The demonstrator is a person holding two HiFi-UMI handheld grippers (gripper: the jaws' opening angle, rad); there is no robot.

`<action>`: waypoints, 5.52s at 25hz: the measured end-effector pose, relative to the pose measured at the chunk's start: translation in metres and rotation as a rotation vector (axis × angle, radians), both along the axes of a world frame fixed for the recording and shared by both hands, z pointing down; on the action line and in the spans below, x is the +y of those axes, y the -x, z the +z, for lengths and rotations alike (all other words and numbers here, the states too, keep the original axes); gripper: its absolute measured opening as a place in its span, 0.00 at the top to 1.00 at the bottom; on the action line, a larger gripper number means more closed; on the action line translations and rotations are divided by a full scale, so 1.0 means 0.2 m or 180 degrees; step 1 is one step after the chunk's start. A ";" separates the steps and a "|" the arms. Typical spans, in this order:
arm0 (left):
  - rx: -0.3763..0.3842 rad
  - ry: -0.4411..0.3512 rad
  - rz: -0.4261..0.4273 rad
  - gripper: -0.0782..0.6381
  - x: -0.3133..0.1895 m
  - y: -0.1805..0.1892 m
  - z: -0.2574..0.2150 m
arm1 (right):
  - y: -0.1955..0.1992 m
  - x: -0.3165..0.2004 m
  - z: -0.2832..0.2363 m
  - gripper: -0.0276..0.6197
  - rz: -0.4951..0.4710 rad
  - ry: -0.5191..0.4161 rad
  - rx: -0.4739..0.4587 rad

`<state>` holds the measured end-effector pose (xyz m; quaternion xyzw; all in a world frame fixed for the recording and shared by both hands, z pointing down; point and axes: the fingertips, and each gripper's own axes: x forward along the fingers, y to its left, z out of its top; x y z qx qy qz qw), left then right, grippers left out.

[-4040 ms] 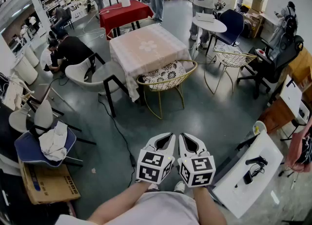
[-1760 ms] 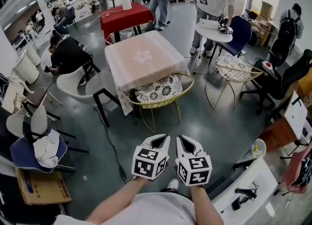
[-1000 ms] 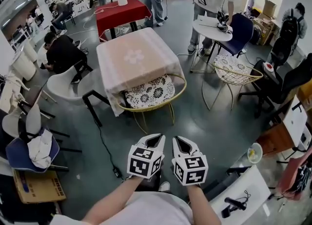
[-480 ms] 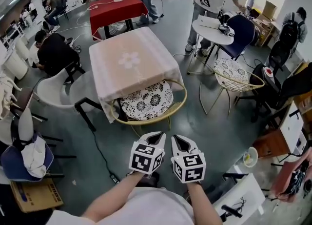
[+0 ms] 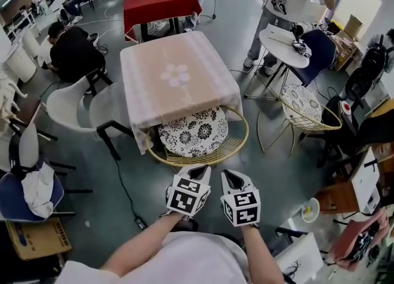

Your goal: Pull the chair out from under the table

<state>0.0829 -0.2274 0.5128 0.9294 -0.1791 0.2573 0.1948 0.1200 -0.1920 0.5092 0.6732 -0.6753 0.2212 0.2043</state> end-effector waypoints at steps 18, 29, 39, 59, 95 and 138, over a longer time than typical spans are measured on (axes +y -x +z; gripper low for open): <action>-0.0449 -0.0272 -0.0079 0.88 -0.09 -0.11 0.21 | -0.09 -0.25 0.22 0.95 -0.1588 0.0302 0.0524; -0.1160 -0.0556 0.0285 0.78 -0.03 -0.19 0.40 | -0.15 -0.20 0.40 0.95 -0.2807 0.0444 0.1128; -0.1890 -0.0654 0.0699 0.68 -0.01 -0.19 0.64 | -0.19 -0.17 0.56 0.87 -0.3523 0.0463 0.1684; -0.2667 -0.1067 0.1023 0.69 -0.17 -0.14 0.85 | -0.25 -0.32 0.83 0.82 -0.4001 0.0652 0.2534; -0.2688 -0.1072 0.1311 0.79 -0.10 -0.11 0.84 | -0.21 -0.24 0.85 0.87 -0.4009 0.0923 0.2650; -0.2641 -0.1005 0.1480 0.79 0.49 -0.03 0.86 | -0.13 0.34 0.87 0.87 -0.3916 0.1031 0.2633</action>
